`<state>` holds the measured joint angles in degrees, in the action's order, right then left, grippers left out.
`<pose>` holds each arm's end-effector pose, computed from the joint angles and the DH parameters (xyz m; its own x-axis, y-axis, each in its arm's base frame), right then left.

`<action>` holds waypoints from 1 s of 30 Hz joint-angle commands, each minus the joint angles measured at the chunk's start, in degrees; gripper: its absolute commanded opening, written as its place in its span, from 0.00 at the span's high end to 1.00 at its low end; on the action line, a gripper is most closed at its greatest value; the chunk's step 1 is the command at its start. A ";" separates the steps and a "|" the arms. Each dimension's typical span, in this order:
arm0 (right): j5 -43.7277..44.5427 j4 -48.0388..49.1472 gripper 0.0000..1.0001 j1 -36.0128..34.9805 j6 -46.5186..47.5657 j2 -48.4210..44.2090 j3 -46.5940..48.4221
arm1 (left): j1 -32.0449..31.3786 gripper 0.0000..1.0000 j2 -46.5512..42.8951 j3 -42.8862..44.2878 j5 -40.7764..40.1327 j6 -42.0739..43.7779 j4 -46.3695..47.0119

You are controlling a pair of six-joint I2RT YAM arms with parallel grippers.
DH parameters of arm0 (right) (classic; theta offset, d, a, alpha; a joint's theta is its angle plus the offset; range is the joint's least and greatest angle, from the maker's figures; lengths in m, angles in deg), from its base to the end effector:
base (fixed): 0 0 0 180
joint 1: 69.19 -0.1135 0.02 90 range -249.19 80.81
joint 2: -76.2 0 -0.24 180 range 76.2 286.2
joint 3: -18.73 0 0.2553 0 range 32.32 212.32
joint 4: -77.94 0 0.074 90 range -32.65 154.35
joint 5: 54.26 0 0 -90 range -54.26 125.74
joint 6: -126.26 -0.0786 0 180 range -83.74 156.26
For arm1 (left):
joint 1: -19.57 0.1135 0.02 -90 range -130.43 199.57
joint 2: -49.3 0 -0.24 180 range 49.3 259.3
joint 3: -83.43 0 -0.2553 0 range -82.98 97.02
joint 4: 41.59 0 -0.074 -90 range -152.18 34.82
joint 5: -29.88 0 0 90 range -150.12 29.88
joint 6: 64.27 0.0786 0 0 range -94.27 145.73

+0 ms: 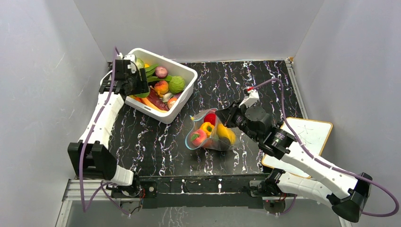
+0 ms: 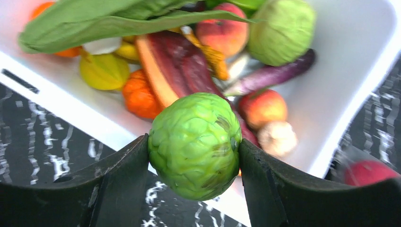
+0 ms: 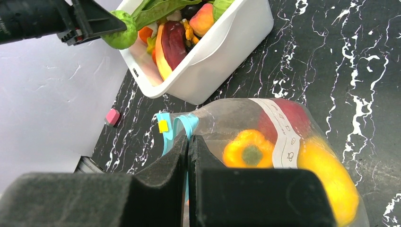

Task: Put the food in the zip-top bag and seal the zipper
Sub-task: Place the fake fruit in the zipper food storage bag.

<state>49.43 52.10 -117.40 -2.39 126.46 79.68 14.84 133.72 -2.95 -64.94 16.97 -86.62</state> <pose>0.1889 0.1834 0.3061 -0.4934 0.3586 -0.7925 -0.3381 0.7604 0.5545 0.3715 -0.0241 0.3040 -0.5788 -0.1044 -0.8088 -0.0747 0.9944 -0.0749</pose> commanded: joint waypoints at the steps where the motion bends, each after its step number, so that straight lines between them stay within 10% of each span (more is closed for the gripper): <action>1: 1.71 3.38 1.00 0.26 -0.82 0.59 3.65 | -0.12 0.47 -7.55 -2.93 15.77 -4.34 1.30; 17: 1.69 5.37 1.00 0.22 -5.11 5.90 5.84 | -0.31 0.53 -19.32 -16.18 51.84 -24.41 20.26; 30: 2.08 6.95 1.00 0.22 -5.11 8.91 8.30 | -7.35 0.54 -24.37 -22.58 54.75 -33.60 26.75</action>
<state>50.46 53.52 -117.40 -7.33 135.22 84.16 10.95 111.38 -23.91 -12.53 -13.19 -62.78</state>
